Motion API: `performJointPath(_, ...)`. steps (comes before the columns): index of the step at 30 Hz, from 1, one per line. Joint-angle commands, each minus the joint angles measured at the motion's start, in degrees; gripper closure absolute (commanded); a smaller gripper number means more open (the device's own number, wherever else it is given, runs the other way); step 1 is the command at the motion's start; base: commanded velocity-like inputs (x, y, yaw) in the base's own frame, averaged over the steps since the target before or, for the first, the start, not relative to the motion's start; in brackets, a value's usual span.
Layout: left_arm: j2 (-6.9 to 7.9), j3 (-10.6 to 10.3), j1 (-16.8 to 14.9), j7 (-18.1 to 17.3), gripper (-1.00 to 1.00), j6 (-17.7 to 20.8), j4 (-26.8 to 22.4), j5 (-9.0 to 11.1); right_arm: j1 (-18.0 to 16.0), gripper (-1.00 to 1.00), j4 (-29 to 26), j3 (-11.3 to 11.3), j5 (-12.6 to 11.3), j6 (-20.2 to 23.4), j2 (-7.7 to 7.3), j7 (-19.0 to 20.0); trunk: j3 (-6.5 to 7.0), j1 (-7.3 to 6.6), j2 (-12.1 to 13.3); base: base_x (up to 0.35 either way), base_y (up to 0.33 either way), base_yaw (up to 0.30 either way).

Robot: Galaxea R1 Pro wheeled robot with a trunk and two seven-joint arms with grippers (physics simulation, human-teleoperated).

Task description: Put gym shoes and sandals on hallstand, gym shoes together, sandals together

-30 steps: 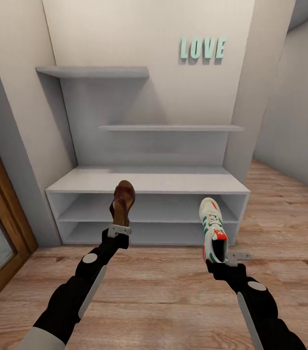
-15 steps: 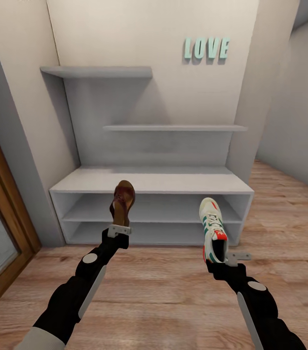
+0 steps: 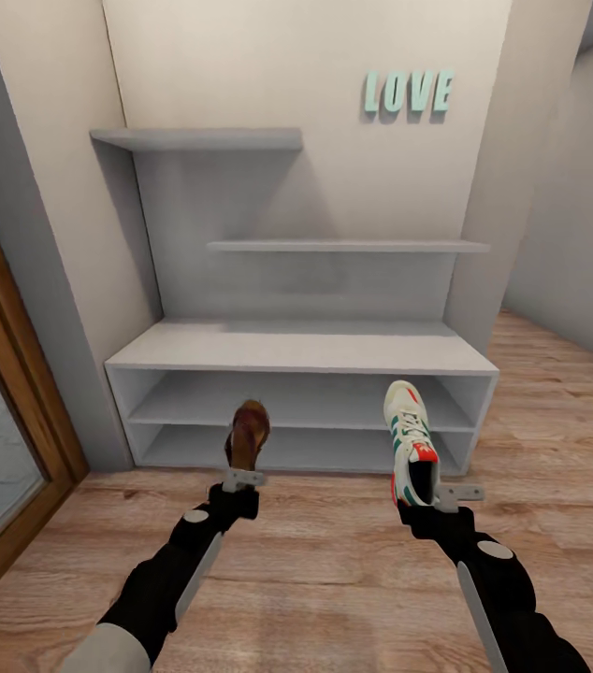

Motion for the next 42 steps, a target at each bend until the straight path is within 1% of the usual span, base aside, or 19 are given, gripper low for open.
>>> performJointPath(1, -0.73, 0.0, -1.31, 0.13, 1.0, 2.57, 1.64, 0.18, -0.03, 1.0, -0.1, 0.0, -0.02, 0.35, -0.01, 0.01, -0.05, -0.02, -0.03, 0.0, 0.0, 0.0)
performJointPath(4, -1.87, -0.01, -4.54, 1.64, 1.0, 11.82, 4.69, 0.12, -0.03, 1.0, -0.09, -0.06, -0.03, 0.42, -0.01, 0.08, -0.05, -0.02, -0.03, 0.0, 0.0, 0.0)
performJointPath(5, -1.98, -0.01, -4.88, 1.96, 1.0, 13.37, 4.98, 0.11, -0.03, 1.0, -0.1, -0.07, -0.03, 0.43, -0.01, 0.09, -0.05, -0.02, -0.03, 0.0, 0.0, 0.0)
performJointPath(9, -2.06, -0.01, -5.37, 2.46, 1.0, 15.58, 5.44, 0.1, -0.03, 1.0, -0.14, -0.31, -0.03, 0.44, -0.01, 0.1, -0.05, -0.02, -0.03, 0.0, 0.0, 0.0)
performJointPath(10, -2.0, 0.02, -5.44, 2.53, 1.0, 15.86, 5.51, 0.1, -0.03, 1.0, -0.15, -1.19, -0.07, 0.44, -0.05, 0.1, -0.05, -0.02, -0.03, 0.0, 0.0, 0.0)
performJointPath(13, -1.93, 0.04, -5.49, 2.55, 1.0, 16.11, 5.58, 0.03, -0.03, 1.0, -0.16, -13.6, -0.23, 0.44, -0.09, 0.3, -0.05, -0.02, -0.03, 0.0, 0.0, 0.0)
performJointPath(14, -1.92, 0.01, -5.5, 2.56, 1.0, 16.14, 5.57, 0.02, -0.03, 1.0, -0.16, -23.25, -0.32, 0.44, -0.04, 0.44, -0.05, -0.02, -0.03, 0.0, 0.0, 0.0)
performJointPath(15, -1.92, 0.0, -5.5, 2.56, 1.0, 16.15, 5.55, 0.02, -0.03, 1.0, -0.16, -25.42, -0.33, 0.44, -0.04, 0.46, -0.05, -0.02, -0.03, 0.0, 0.0, 0.0)
performJointPath(18, -1.91, -0.01, -5.5, 2.57, 1.0, 16.19, 5.41, -0.1, -0.03, 1.0, -0.16, -35.32, -0.34, 0.44, -0.07, 0.52, -0.05, -0.02, -0.03, 0.0, 0.0, 0.0)
performJointPath(19, -1.94, 0.01, -5.5, 2.59, 1.0, 16.21, 5.32, -0.12, -0.03, 1.0, -0.16, -36.77, -0.33, 0.44, -0.16, 0.53, -0.05, -0.02, -0.03, 0.0, 0.0, 0.0)
performJointPath(20, -1.98, 0.05, -5.52, 2.6, 1.0, 16.29, 5.19, -0.15, -0.03, 1.0, -0.16, -39.33, -0.31, 0.44, -0.32, 0.54, -0.05, -0.02, -0.03, 0.0, 0.0, 0.0)
performJointPath(22, -1.99, 0.06, -5.59, 2.62, 1.0, 16.37, 5.13, -0.15, -0.03, 1.0, -0.18, -41.64, -0.3, 0.44, -0.39, 0.54, -0.05, -0.02, -0.03, 0.0, 0.0, 0.0)
performJointPath(24, -2.05, 0.07, -5.92, 2.64, 1.0, 17.04, 5.09, -0.14, -0.03, 1.0, -0.2, -45.13, -0.25, 0.44, -0.52, 0.5, -0.05, -0.02, -0.03, 0.0, 0.0, 0.0)
performJointPath(27, -2.07, 0.07, -7.12, 2.61, 1.0, 19.27, 5.07, -0.07, -0.03, 1.0, -0.22, -48.27, -0.04, 0.48, -1.75, 0.47, -0.05, -0.02, -0.03, 0.0, 0.0, 0.0)
performJointPath(29, -2.08, 0.08, -9.41, 2.57, 1.0, 23.76, 5.07, 0.0, -0.03, 1.0, -0.19, -51.37, 0.2, 0.69, -5.33, 0.46, -0.05, -0.02, -0.03, 0.0, 0.0, 0.0)
performJointPath(30, -2.08, 0.08, -9.87, 2.57, 1.0, 24.57, 5.07, 0.02, -0.03, 1.0, -0.19, -51.93, 0.22, 0.9, -6.18, 0.47, -0.05, -0.02, -0.03, 0.0, 0.0, 0.0)
performJointPath(31, -2.09, 0.08, -11.14, 2.56, 1.0, 26.49, 5.06, 0.06, -0.03, 1.0, -0.17, -53.36, 0.27, 1.95, -8.55, 0.46, -0.05, -0.02, -0.03, 0.0, 0.0, 0.0)
performJointPath(34, -2.09, 0.08, -12.76, 2.56, 1.0, 28.46, 4.99, -0.02, -0.03, 1.0, -0.12, -55.09, 0.46, 3.9, -11.45, 0.45, -0.05, -0.02, -0.03, 0.0, 0.0, 0.0)
performJointPath(42, -1.93, 0.0, -13.13, 2.55, 1.0, 28.9, 4.97, -0.22, -0.03, 1.0, -0.1, -55.2, 0.66, 4.39, -12.04, 0.41, -0.05, -0.02, -0.03, 0.0, 0.0, 0.0)
